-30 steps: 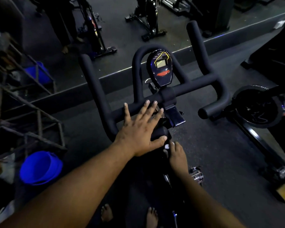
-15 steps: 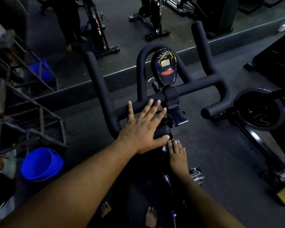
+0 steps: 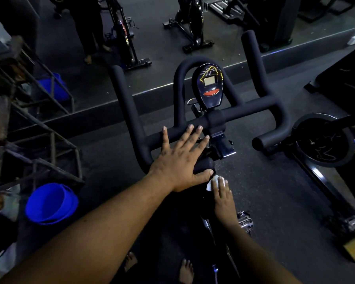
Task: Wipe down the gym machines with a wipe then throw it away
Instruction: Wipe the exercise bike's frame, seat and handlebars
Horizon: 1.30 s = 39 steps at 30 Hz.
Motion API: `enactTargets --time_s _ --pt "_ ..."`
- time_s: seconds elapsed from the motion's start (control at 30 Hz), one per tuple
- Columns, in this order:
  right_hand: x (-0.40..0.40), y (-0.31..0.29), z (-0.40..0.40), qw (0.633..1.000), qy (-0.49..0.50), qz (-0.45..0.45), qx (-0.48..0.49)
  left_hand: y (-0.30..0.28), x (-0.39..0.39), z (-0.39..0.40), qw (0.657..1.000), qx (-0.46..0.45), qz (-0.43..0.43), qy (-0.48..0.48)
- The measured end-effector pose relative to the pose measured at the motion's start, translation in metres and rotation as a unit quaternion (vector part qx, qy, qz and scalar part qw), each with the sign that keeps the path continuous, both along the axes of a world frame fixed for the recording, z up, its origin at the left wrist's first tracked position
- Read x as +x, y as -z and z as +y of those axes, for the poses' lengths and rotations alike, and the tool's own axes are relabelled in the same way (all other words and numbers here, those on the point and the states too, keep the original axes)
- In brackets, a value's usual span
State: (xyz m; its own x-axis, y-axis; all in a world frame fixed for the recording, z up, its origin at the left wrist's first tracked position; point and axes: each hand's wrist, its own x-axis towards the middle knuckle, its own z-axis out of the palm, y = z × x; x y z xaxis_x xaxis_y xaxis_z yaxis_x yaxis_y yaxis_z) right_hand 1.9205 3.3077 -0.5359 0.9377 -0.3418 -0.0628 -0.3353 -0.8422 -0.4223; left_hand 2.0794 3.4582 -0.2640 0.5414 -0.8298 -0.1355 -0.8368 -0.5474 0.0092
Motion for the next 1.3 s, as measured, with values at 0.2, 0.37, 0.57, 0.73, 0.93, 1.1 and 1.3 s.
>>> enactTargets --time_s 0.2,0.37,0.57,0.73,0.93,1.1,1.3 --pt "0.028 -0.007 -0.02 0.996 -0.075 0.032 -0.047 0.001 0.002 0.0 1.0 0.0 -0.001 0.0" --pt "-0.012 0.004 -0.005 0.993 -0.116 -0.002 -0.035 0.002 0.001 0.0 1.0 -0.014 -0.004 0.003" --pt "-0.032 -0.018 -0.003 0.998 -0.041 -0.003 0.048 0.005 0.002 -0.001 1.0 -0.024 -0.01 0.006" --pt "-0.01 -0.029 0.0 0.996 0.056 0.006 0.066 0.004 0.002 0.001 1.0 -0.03 -0.006 0.004" --pt "-0.023 -0.065 0.009 0.989 0.046 0.118 0.07 0.0 -0.001 0.002 0.999 -0.038 -0.006 -0.002" --pt "-0.046 -0.142 0.02 0.984 0.098 -0.089 0.118 -0.005 -0.004 0.008 0.999 -0.048 -0.012 -0.013" --pt "-0.035 -0.236 0.038 0.943 0.076 -0.307 0.107 -0.005 0.003 0.032 0.997 -0.064 -0.013 -0.05"
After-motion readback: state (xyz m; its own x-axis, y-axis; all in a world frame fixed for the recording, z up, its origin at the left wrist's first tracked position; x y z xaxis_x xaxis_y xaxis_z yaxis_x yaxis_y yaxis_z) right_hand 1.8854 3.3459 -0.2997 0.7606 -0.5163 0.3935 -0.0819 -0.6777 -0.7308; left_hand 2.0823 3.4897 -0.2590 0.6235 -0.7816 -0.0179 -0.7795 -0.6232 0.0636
